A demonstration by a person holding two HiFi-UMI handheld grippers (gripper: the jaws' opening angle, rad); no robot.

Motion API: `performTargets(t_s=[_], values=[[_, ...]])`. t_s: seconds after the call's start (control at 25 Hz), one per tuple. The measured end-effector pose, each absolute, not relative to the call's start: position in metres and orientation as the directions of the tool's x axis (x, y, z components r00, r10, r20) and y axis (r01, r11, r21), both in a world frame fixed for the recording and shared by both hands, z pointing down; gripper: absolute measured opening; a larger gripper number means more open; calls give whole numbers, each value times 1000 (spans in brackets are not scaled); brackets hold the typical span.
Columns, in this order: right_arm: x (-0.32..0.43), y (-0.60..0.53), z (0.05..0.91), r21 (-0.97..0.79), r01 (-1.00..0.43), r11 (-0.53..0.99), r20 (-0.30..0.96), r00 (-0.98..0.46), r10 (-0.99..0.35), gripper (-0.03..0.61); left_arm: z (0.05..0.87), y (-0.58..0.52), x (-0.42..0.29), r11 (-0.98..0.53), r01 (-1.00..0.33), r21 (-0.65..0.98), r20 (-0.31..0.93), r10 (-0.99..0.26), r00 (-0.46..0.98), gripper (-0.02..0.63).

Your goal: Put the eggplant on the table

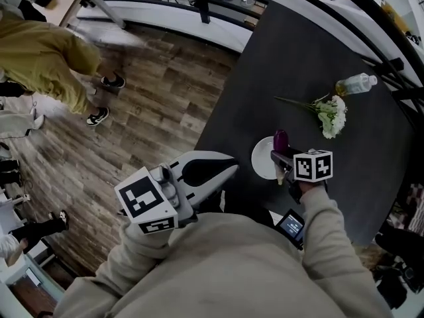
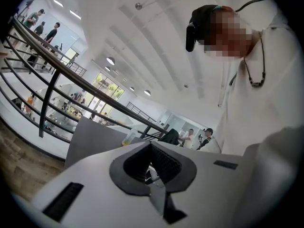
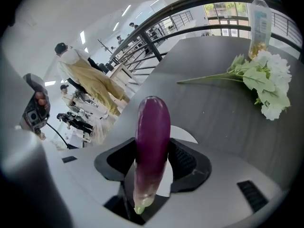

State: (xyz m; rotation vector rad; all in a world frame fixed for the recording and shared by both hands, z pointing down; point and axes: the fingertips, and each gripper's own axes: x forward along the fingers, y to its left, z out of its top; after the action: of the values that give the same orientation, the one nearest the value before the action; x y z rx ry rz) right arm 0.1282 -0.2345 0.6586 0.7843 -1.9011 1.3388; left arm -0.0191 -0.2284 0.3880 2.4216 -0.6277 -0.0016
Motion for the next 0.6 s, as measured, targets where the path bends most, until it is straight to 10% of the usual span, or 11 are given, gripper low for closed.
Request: performTargets(t_s=[0.6], values=[[139, -219, 707, -393, -853, 344, 906, -424, -17, 219, 395, -221, -31, -649, -483, 588, 163, -490, 856, 5]])
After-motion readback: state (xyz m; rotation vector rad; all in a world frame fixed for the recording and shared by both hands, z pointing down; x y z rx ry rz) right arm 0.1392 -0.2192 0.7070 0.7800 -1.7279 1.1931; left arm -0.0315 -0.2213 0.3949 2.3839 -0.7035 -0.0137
